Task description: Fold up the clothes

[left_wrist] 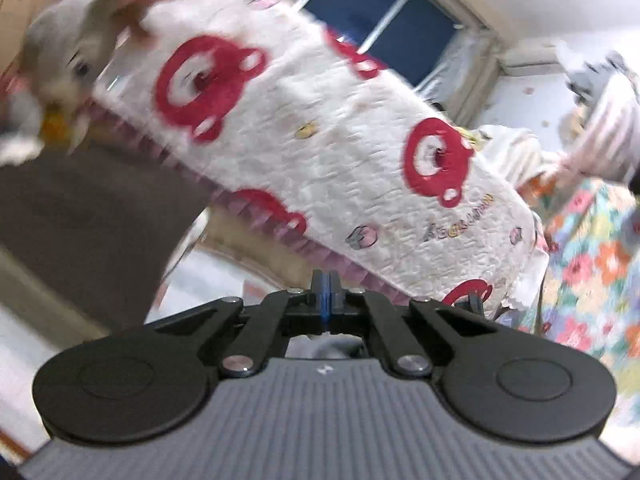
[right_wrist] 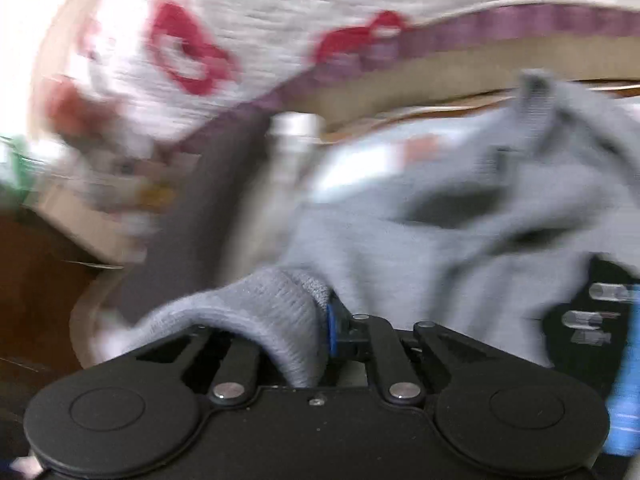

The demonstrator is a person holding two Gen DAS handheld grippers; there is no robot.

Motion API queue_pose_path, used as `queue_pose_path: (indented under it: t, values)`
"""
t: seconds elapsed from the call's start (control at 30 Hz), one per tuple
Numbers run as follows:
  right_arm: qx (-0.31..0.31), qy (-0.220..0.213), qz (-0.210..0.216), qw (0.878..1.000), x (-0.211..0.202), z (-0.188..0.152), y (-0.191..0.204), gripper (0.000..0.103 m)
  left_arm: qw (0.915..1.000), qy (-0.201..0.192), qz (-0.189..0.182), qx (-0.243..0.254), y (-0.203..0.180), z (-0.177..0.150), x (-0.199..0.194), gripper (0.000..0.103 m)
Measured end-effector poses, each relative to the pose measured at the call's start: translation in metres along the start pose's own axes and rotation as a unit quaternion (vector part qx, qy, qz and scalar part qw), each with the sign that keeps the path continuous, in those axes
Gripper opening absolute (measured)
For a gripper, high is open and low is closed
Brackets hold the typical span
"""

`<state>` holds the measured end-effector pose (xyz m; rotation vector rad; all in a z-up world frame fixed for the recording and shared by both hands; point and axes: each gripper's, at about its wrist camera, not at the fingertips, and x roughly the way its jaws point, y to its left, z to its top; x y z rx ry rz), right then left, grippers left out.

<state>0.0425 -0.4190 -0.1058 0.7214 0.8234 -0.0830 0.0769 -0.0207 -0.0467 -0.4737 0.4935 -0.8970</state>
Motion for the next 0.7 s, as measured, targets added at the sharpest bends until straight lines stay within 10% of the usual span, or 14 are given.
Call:
queue_pose_path:
  t: [0.1,0.3,0.53,0.7]
  values:
    - [0.049,0.008,-0.004,0.999,0.002,-0.004,-0.024,0.007,0.9961,0.060,0.059,-0.025,0.029,-0.008,0.015,0.000]
    - [0.118,0.014,0.096,0.988,-0.001,-0.025,-0.039,0.008,0.9901,0.139,0.024,0.003,0.011,-0.023,0.051,0.004]
    - [0.004,0.027,0.119,0.992,-0.005,-0.024,0.029,0.008,0.9791,0.203,0.000,0.019,-0.008,-0.050,0.078,0.039]
    - [-0.022,0.037,0.135,0.990,-0.004,-0.020,0.051,0.008,0.9751,0.199,0.088,0.041,0.006,-0.053,0.090,0.053]
